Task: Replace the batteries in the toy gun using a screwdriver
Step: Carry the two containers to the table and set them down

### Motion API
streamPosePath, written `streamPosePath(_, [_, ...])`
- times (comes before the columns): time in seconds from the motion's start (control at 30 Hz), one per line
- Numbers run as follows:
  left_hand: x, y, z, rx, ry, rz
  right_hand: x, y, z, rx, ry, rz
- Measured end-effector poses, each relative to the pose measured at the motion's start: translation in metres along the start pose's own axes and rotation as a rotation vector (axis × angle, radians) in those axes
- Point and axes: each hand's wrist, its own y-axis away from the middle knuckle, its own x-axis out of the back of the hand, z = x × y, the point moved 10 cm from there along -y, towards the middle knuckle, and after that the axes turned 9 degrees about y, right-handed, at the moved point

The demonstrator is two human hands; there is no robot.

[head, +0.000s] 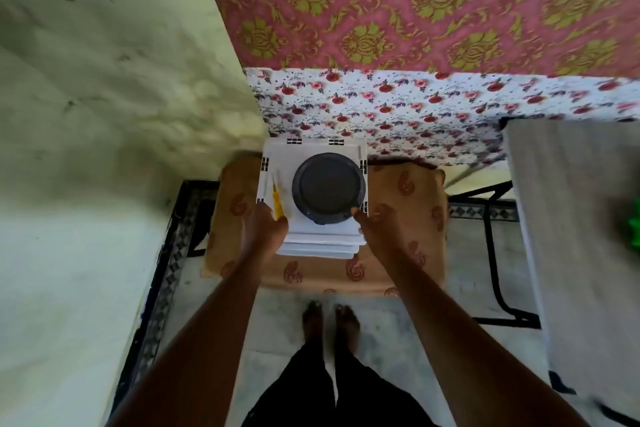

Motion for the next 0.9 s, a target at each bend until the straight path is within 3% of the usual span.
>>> streamPosePath(0.23, [-0.006,-0.043,-0.012,0.109,-0.005,0.014,-0.044,-0.039,0.014,-0.162,-0.16,-0.169])
streamPosePath(0.4, [0.0,-0.055,-0.011,0.077,0.01,0.129,-0.05,-0.048,0.02,-0.26,-0.225,-0.191])
streamPosePath(0.57, [-0.012,-0.066,-0.018,0.084,0.081,0.076,-0.056,-0.04,0.027,-0.301,-0.349,-0.204])
streamPosePath(0.67, [-0.013,-0.059,-0.014,0.101,0.16,0.023,-0.044,-0.027,0.016,-0.286,-0.438,-0.163])
streamPosePath(0.9, [-0.002,-0.022,0.04,-0.1,0.373,-0.131,0.034,0.035,-0.012,-0.331,-0.676,0.053])
